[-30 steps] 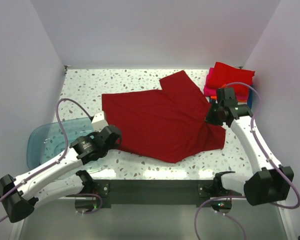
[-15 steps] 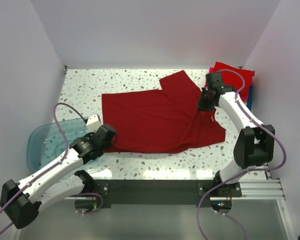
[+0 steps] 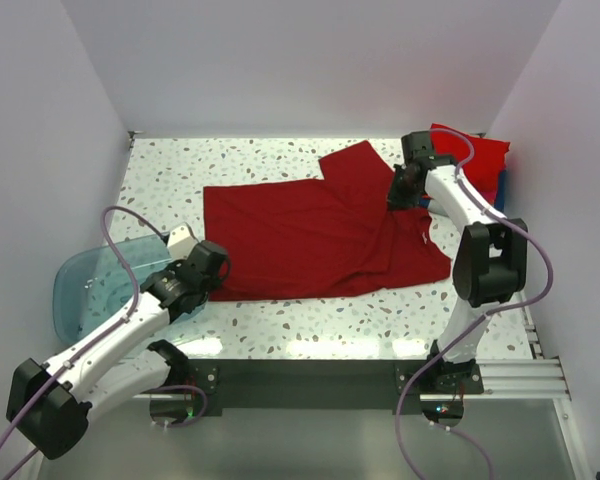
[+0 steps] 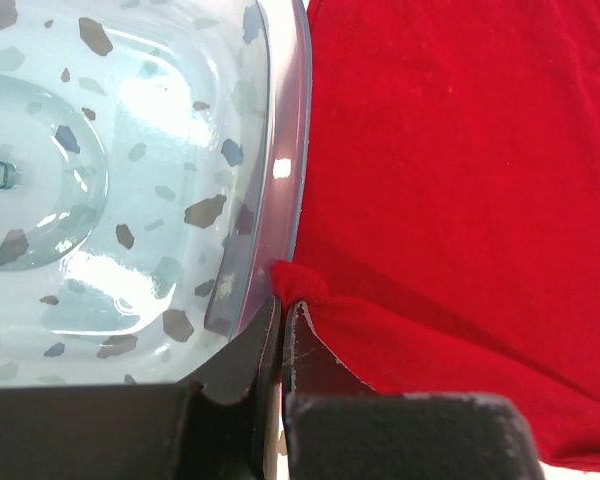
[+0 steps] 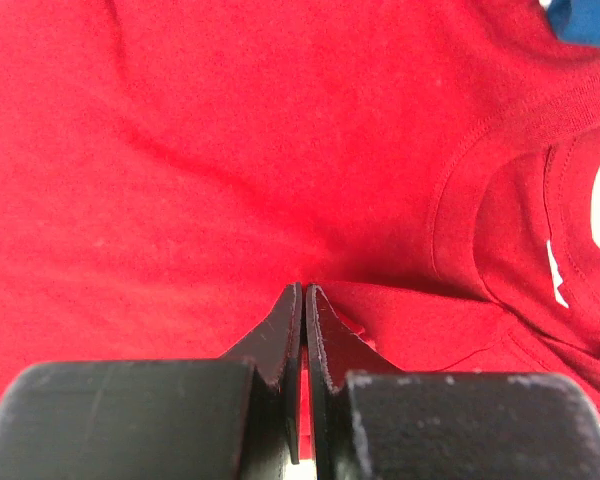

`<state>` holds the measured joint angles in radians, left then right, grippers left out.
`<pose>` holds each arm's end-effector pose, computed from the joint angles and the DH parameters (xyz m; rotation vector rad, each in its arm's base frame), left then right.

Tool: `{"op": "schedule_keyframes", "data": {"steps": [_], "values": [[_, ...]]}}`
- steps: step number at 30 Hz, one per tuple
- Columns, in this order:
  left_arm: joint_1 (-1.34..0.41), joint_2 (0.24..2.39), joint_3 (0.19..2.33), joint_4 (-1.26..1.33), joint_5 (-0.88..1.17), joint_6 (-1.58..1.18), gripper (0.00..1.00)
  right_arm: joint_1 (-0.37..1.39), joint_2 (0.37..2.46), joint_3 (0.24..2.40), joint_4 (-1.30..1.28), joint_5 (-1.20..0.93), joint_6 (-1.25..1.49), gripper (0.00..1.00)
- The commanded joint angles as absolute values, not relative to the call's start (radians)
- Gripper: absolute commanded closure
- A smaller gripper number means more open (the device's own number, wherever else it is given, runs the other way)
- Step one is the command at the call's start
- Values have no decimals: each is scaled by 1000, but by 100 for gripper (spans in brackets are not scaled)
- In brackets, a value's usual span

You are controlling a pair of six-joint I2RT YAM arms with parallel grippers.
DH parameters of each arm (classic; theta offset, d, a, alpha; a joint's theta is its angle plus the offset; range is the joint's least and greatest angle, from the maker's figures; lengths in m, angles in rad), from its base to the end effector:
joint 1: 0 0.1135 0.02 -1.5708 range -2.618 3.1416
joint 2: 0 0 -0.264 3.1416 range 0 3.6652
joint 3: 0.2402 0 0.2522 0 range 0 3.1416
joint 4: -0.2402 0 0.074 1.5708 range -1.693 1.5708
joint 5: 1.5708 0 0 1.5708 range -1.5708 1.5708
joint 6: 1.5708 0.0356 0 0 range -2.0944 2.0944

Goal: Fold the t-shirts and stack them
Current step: Fold the tshirt

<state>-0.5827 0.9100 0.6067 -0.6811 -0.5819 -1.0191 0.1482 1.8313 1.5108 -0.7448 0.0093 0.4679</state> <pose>0.1503 -0.0756 0.2196 -0.7103 2.2301 -0.0194 0.3882 0.0576 0.2525 0.4250 2.6160 0.1958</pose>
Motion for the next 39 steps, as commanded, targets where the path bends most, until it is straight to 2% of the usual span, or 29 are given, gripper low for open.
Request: {"op": "schedule_keyframes", "data": {"steps": [1, 19, 20, 21, 22, 23, 25, 26, 29, 33, 36, 39], "values": [[-552, 931, 572, -690, -589, -977, 100, 143, 1850, 1574, -739, 3, 445, 100], [-505, 997, 583, -678, -594, -985, 100, 143, 1997, 1749, -781, -21, 449, 100], [-505, 1005, 606, -677, -594, -979, 90, 143, 2008, 1761, -793, -31, 449, 100], [-505, 1009, 621, -676, -595, -962, 83, 143, 2008, 1770, -798, -41, 446, 95], [-505, 1022, 638, -676, -600, -953, 76, 143, 2003, 1776, -799, -64, 445, 84], [-505, 1029, 675, -675, -603, -942, 61, 143, 1993, 1772, -790, -70, 442, 61], [-505, 1048, 709, -680, -615, -910, 49, 143, 1945, 1741, -766, -78, 436, 44], [-505, 1054, 738, -684, -617, -904, 45, 143, 1928, 1730, -761, -81, 433, 35], [-505, 1060, 764, -686, -620, -877, 42, 143, 1856, 1686, -761, -95, 414, 29], [-505, 1051, 781, -655, -597, -833, 39, 143, 1746, 1577, -756, -113, 408, 29], [-529, 1065, 788, -629, -572, -805, 37, 143, 1642, 1429, -700, -133, 423, 30], [-618, 1104, 804, -632, -600, -819, 37, 144, 1546, 1287, -647, -159, 437, 35]]}}
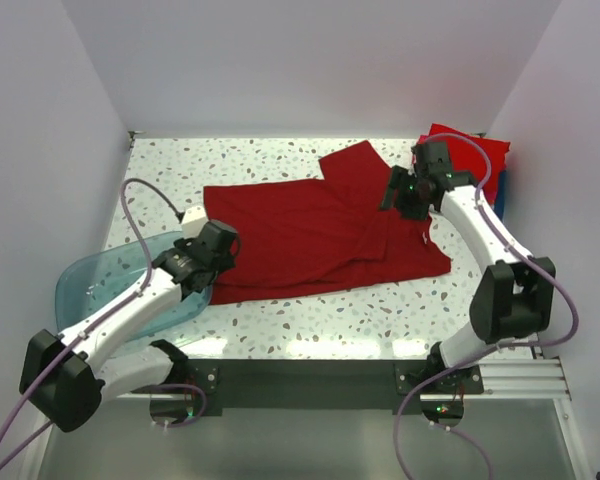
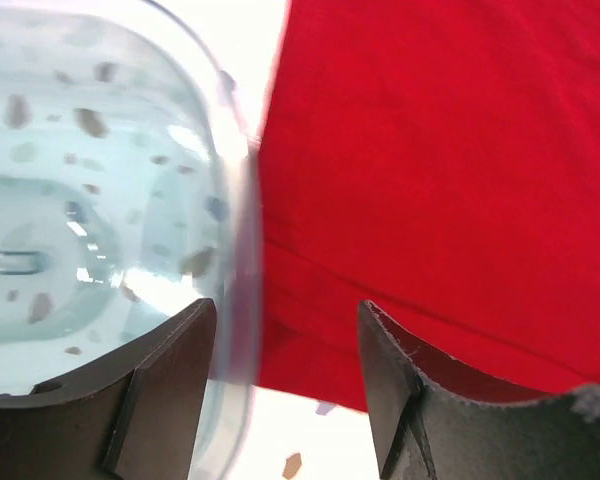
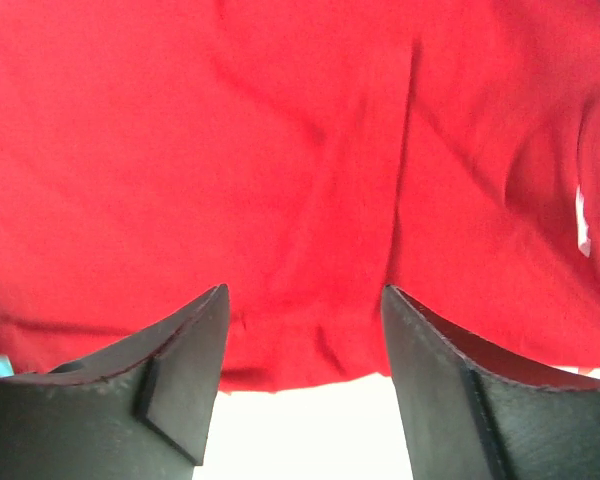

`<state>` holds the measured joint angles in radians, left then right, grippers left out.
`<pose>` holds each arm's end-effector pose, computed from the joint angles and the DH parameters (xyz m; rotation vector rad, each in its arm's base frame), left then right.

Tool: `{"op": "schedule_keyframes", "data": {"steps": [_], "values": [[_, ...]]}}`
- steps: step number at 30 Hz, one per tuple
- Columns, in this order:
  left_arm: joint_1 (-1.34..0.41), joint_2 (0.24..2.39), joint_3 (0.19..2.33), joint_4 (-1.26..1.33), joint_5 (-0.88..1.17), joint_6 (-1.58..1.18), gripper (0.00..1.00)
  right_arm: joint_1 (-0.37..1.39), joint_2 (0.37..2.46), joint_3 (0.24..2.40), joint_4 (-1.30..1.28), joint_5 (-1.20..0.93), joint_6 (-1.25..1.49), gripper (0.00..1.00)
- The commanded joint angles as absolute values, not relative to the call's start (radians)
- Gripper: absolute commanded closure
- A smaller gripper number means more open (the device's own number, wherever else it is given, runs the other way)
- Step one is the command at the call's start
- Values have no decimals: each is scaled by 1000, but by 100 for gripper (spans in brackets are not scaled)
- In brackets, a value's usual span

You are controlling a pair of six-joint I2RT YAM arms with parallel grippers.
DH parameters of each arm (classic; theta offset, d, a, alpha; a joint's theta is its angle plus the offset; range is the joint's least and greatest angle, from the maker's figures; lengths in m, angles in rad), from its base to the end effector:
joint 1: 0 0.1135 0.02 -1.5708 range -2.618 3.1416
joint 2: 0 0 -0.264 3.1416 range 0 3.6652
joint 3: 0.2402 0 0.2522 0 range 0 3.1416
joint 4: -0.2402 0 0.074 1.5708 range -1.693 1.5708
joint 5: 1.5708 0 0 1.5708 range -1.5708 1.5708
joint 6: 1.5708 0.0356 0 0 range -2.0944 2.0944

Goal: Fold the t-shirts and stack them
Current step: Fold the tshirt

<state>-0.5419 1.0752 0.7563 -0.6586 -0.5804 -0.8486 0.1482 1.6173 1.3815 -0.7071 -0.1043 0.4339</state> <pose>0.1847 -0.0884 0.2399 -0.5657 2.2687 0.0780 0.3444 0.0552 0.2898 0.3197 2.5254 0.3644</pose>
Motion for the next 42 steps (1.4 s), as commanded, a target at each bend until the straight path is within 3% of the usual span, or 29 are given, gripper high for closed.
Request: {"op": "schedule_keyframes", "data": {"steps": [1, 10, 19, 30, 33, 37, 42], "values": [[-647, 1129, 811, -640, -627, -831, 36, 144, 1533, 1229, -638, -170, 440, 37], [-839, 1189, 815, -580, -618, -887, 26, 175, 1480, 1013, -525, -218, 459, 51], [-899, 1123, 716, -568, -584, -933, 18, 184, 1594, 982, -445, -195, 463, 54], [-905, 1072, 612, -543, -569, -965, 16, 184, 1649, 974, -417, -193, 465, 57], [-905, 1069, 595, -538, -558, -971, 16, 184, 1649, 968, -403, -221, 468, 70], [-905, 1040, 575, -548, -558, -974, 16, 186, 1649, 992, -403, -247, 477, 99], [-905, 1005, 549, -514, -540, -957, 16, 204, 1680, 1118, -451, -241, 477, 100]]}}
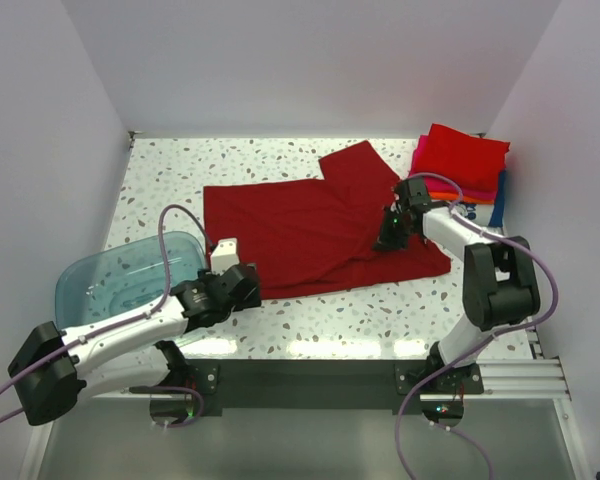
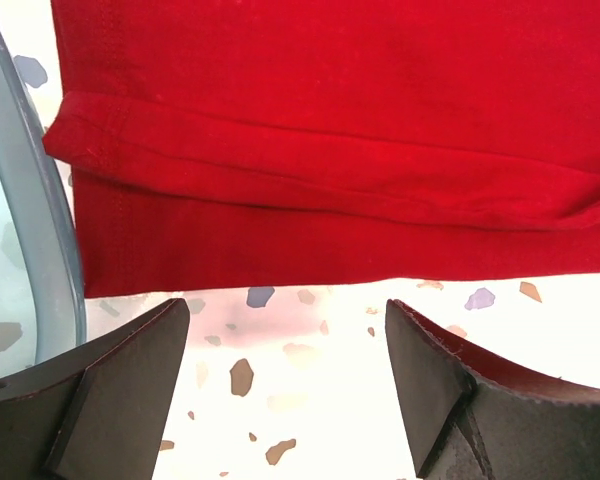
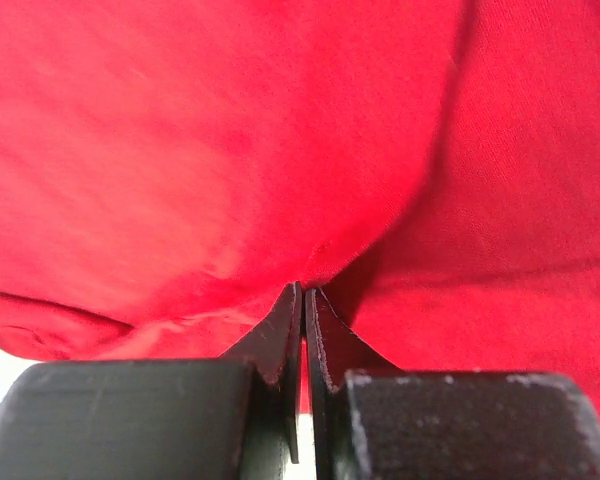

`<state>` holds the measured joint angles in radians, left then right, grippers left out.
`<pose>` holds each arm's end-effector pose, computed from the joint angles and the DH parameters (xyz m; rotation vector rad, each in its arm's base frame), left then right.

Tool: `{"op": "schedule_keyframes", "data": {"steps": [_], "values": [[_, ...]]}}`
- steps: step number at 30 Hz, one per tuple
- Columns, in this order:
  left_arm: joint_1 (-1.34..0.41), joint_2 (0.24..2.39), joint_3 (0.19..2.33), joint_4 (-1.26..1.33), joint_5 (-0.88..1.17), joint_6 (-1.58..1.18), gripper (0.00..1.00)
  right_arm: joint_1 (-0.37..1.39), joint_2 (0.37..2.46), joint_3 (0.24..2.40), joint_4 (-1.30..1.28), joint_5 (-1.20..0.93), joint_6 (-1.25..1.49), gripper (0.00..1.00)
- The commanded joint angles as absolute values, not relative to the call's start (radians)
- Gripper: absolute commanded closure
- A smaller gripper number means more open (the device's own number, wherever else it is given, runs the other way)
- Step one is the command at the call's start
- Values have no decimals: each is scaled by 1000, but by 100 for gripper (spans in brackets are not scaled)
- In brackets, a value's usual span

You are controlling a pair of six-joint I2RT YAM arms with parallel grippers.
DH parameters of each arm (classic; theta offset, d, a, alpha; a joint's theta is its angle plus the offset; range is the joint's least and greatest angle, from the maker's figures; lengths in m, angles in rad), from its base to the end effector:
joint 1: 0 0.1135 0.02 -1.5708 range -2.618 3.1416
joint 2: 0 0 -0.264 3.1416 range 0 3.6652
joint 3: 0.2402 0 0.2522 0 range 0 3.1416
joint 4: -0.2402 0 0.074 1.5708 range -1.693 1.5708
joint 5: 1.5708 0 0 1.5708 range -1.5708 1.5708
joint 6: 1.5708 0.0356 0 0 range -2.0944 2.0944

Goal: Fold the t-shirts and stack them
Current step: Fold the tshirt

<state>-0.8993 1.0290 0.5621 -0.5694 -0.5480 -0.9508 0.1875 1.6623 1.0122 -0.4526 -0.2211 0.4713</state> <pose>0.1282 -0.1316 0.1932 -0.2456 2.3865 -0.1185 0.3173 0.0682 0.1789 0.3142 2.7097 0.4967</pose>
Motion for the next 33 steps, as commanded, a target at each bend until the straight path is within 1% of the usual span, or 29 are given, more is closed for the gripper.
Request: {"op": "schedule_keyframes", "data": {"steps": [1, 6, 12, 17, 18, 20, 23, 24, 26, 27, 31, 32, 33], "values": [[-904, 1006, 546, -511, -538, -954, 16, 209, 1698, 1143, -468, -238, 480, 100], [-905, 1034, 558, -518, -528, -946, 16, 236, 1792, 1334, -511, -224, 491, 100], [-905, 1032, 555, -532, -511, -950, 16, 281, 1977, 1549, -566, -222, 498, 100], [-905, 1025, 554, -557, -509, -954, 16, 328, 2098, 1661, -586, -207, 508, 100], [-904, 1023, 557, -560, -508, -954, 16, 337, 2115, 1693, -589, -207, 512, 97], [-904, 1019, 554, -574, -508, -956, 16, 350, 2141, 1739, -606, -204, 512, 94], [-905, 1006, 545, -586, -511, -963, 15, 359, 2172, 1769, -614, -204, 512, 84], [-905, 1000, 538, -586, -511, -965, 15, 365, 2171, 1778, -614, -207, 514, 76], [-905, 996, 534, -583, -511, -973, 15, 367, 2160, 1775, -609, -215, 514, 67], [-905, 999, 529, -580, -509, -974, 15, 365, 2140, 1770, -604, -227, 512, 57], [-904, 1029, 531, -546, -505, -974, 15, 361, 2061, 1740, -611, -244, 502, 38], [-904, 1048, 532, -537, -503, -973, 15, 348, 2037, 1712, -609, -247, 500, 32], [-904, 1058, 535, -528, -500, -971, 15, 336, 2016, 1695, -609, -255, 497, 29]]}}
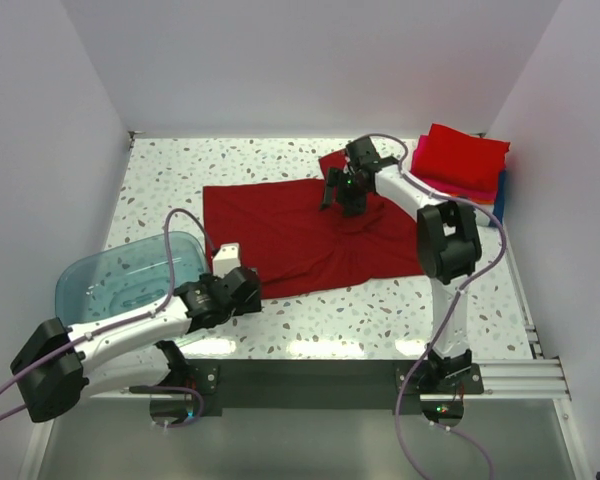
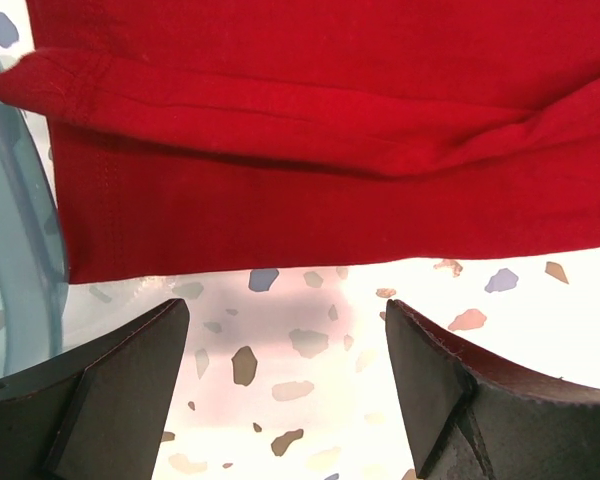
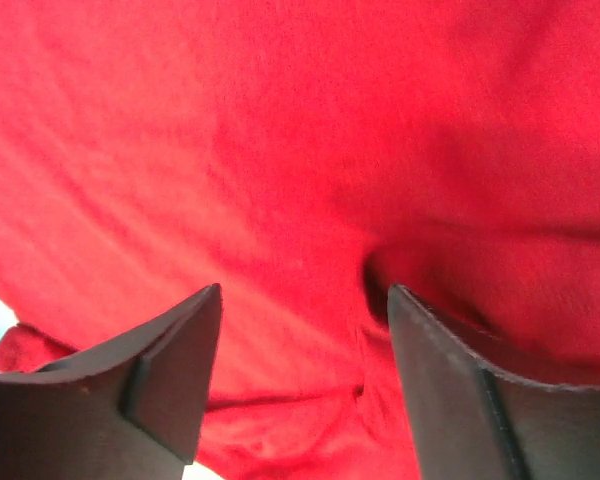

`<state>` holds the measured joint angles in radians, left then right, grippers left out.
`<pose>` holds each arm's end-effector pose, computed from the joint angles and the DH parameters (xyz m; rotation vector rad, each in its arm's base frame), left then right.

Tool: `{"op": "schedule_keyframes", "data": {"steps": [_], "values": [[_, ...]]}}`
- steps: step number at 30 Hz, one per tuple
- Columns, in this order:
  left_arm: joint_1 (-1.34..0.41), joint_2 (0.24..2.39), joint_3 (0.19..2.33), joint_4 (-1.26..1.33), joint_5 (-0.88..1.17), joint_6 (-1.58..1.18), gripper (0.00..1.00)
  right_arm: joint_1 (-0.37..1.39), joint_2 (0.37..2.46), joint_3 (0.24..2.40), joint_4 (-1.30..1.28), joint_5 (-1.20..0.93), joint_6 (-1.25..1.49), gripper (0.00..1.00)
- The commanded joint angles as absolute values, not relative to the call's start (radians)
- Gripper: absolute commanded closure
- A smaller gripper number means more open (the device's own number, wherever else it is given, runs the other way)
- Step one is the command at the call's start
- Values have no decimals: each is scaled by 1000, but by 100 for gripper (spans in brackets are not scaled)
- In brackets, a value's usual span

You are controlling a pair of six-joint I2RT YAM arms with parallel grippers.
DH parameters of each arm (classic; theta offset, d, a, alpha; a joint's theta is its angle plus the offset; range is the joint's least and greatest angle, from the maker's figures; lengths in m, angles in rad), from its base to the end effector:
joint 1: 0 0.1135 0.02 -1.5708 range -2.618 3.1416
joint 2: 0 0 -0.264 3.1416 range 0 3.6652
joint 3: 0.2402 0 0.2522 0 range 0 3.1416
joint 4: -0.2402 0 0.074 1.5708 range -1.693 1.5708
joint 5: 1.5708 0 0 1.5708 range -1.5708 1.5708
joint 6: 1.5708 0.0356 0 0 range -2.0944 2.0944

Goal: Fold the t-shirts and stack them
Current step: Fold the tshirt

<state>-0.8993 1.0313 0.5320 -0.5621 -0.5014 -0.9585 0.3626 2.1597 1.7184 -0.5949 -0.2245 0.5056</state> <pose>0.1251 -0.1299 0.1835 -0.2350 2.4361 -0.1348 0.4358 0.1738 0.1891 0.1093 2.6888 0.5849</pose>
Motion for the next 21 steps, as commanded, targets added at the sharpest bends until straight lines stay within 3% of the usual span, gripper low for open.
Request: {"op": "schedule_keyframes", "data": {"steps": [1, 9, 14, 21], "values": [[-904, 1068, 537, -513, -499, -965, 15, 322, 1964, 1672, -604, -273, 497, 27], [-904, 1134, 552, -449, -495, -934, 15, 88, 1658, 1303, -594, -206, 431, 17], [-905, 1169, 549, -428, -523, -927, 15, -113, 1598, 1129, -589, -236, 381, 19], [-897, 1204, 572, -382, -552, -874, 14, -285, 1600, 1055, -606, -210, 318, 21]]}}
